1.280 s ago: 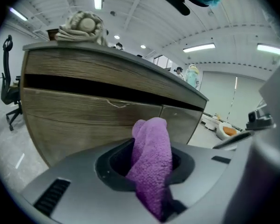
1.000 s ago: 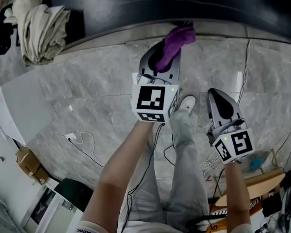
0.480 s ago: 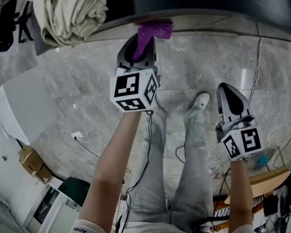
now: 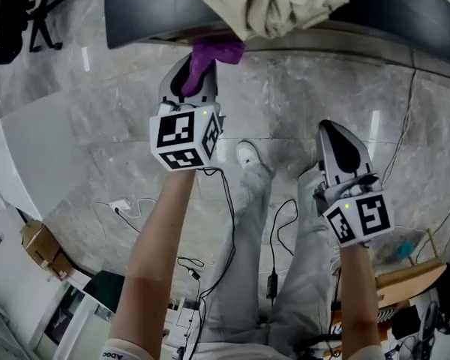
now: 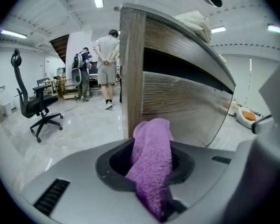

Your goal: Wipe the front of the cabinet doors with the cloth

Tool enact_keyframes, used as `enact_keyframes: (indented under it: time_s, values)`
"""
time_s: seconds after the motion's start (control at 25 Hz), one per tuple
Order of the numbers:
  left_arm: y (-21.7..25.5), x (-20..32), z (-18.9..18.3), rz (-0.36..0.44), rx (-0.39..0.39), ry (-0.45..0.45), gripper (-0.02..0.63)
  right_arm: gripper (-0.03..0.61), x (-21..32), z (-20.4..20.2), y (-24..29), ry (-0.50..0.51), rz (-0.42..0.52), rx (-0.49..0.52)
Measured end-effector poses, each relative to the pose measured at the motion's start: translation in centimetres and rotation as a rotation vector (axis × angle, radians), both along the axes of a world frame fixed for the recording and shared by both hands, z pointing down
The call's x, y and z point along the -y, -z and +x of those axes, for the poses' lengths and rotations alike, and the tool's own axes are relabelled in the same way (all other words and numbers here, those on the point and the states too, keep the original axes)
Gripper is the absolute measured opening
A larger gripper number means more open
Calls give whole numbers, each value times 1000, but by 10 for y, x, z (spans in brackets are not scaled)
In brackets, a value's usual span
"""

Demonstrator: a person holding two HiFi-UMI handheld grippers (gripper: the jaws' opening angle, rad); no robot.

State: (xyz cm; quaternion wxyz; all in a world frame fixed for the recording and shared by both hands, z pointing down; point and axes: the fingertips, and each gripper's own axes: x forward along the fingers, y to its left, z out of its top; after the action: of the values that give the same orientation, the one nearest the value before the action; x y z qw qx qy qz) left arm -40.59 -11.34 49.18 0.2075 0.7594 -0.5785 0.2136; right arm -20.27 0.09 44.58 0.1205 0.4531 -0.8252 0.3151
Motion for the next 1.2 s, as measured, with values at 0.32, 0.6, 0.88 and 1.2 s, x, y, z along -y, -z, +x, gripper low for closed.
enact_keyframes:
  time_s: [0.32,0.6,0.88,1.2]
  values:
    - [2,-35,9,7,-72,94,100,26,-1,13,-5,59,-14,12]
    - [-28,-53,136,-26,-126,30,100,26,-31,87,-19,117,-55,-1]
    - [-50,-21,282,-33,-163,-124,100,26,-45,182,-51,77,-102,-20]
    - [-75,6,331,-84,-145,-207,100,26,-29,236,-64,-100,-112,-14]
